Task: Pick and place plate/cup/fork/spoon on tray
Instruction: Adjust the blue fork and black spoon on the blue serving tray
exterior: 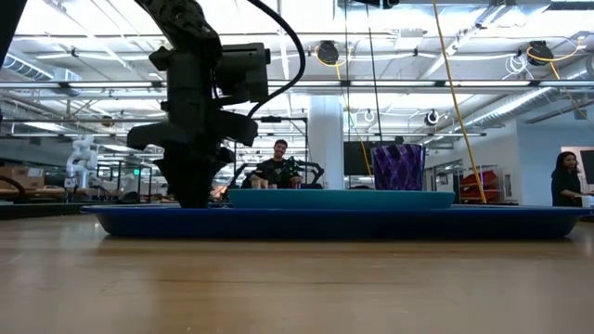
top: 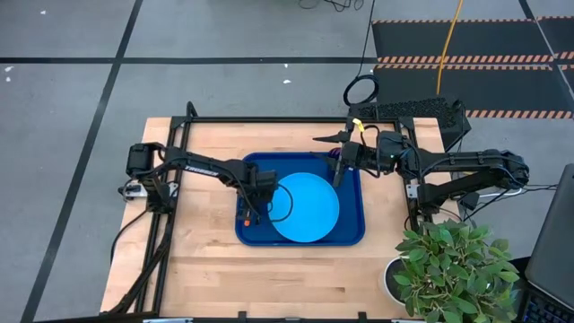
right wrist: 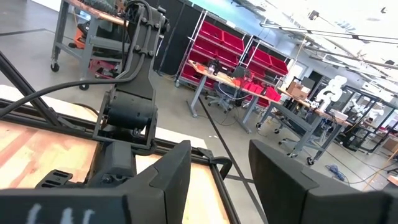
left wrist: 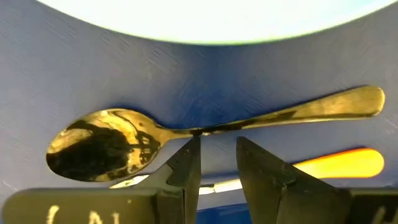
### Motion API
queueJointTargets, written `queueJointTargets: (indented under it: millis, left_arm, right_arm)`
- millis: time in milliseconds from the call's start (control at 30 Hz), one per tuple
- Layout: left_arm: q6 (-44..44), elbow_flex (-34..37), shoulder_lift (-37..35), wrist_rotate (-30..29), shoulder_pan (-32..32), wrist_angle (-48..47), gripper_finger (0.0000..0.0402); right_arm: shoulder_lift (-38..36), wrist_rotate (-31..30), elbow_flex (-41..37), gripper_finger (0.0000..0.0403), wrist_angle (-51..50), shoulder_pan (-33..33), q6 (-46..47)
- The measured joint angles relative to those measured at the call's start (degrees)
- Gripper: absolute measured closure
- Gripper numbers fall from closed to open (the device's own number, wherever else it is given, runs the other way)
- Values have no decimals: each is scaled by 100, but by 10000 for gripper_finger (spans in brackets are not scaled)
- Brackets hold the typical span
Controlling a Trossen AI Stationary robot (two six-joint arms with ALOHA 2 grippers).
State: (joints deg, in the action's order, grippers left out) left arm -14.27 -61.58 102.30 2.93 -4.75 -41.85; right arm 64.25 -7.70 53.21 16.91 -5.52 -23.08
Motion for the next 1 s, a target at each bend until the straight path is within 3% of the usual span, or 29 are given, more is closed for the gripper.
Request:
queueJointTargets:
  millis: [1000]
  left_arm:
    - [962, 0, 0, 21, 395, 65, 298]
  right_arm:
    - [0, 0, 0, 245, -2, 0, 6]
